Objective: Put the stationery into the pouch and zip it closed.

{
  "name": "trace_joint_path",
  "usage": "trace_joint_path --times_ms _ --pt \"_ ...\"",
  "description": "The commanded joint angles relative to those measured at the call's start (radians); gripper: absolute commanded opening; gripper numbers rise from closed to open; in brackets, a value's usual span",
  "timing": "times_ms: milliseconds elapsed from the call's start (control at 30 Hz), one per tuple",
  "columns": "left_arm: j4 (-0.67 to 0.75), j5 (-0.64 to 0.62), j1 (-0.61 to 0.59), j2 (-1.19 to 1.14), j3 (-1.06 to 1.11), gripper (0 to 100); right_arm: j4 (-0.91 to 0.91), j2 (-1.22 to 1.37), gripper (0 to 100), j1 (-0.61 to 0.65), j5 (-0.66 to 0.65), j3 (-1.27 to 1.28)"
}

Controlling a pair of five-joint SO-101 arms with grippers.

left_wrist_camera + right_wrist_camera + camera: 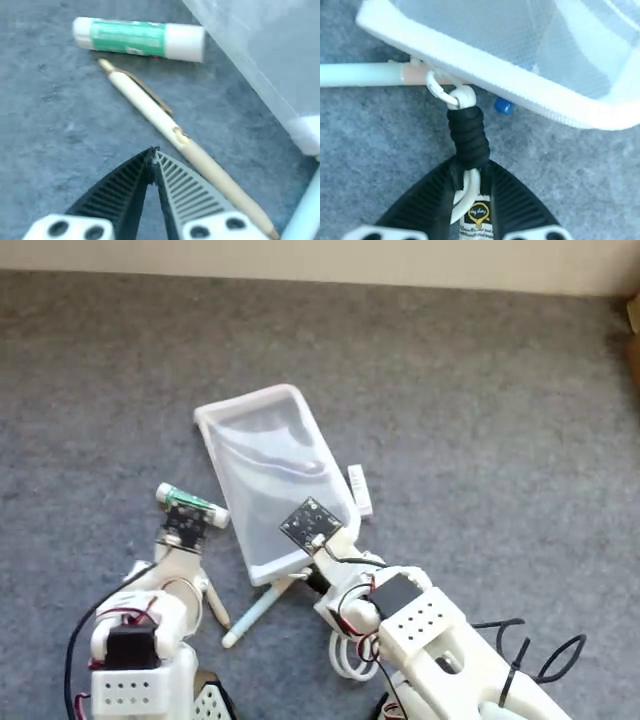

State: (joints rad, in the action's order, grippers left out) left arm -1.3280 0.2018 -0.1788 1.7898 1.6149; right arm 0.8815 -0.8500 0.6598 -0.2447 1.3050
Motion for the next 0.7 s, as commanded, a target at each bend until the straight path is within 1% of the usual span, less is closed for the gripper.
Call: trace_joint_path --times_ms 0,200,267,367,433,467,567,667 --pt "0.002 -0.003 -0.077 -0.001 -0.140 1 0.001 -0.012 0.5 -0.016 0.012 -0.068" --pt "0.002 -0.008 -0.081 -0.001 -0.246 1 0.005 -0.012 0.5 -0.016 0.014 -0.131" --pt "0.002 -0.009 -0.082 -0.001 -0.265 5 0.005 -0.012 0.5 -0.016 0.014 -0.159" --pt "-0.005 -0.011 -0.088 -0.001 -0.285 17 0.007 -0.012 0.5 -0.016 0.014 -0.205" --pt "-0.005 -0.011 -0.088 -0.001 -0.298 23 0.007 -0.012 0.5 -0.016 0.014 -0.236" --pt "-0.005 -0.012 -0.087 -0.001 -0.308 25 0.007 -0.012 0.5 -0.016 0.014 -0.252" --pt "0.002 -0.068 -0.082 -0.001 -0.351 25 0.007 -0.012 0.5 -0.016 0.014 -0.300" --pt "0.002 -0.072 -0.082 -0.001 -0.403 25 0.007 -0.010 0.5 -0.016 0.049 -0.352"
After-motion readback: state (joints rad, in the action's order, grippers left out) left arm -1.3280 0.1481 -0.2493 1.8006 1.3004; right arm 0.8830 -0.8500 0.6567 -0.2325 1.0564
